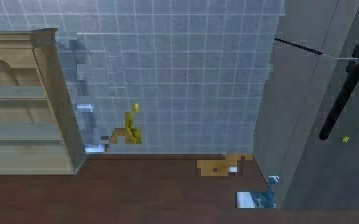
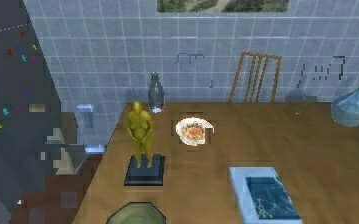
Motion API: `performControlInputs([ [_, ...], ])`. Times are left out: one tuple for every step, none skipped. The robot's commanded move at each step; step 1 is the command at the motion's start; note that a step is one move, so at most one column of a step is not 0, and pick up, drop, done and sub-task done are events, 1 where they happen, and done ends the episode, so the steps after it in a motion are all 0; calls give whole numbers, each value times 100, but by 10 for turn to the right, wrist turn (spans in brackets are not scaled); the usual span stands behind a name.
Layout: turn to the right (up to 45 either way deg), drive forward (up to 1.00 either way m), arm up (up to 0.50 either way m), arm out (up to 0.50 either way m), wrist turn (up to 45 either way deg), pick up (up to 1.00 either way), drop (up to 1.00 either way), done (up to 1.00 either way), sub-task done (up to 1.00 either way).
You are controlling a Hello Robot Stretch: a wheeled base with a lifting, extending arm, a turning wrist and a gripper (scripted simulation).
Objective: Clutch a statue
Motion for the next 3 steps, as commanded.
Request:
performControlInputs([
  [0, 0, 50, 0, 0, 0, 0, 0, 0],
  [0, 0, 36, 0, 0, 0, 0, 0, 0],
  [0, 0, 0, 22, 0, 0, 0, 0, 0],
])
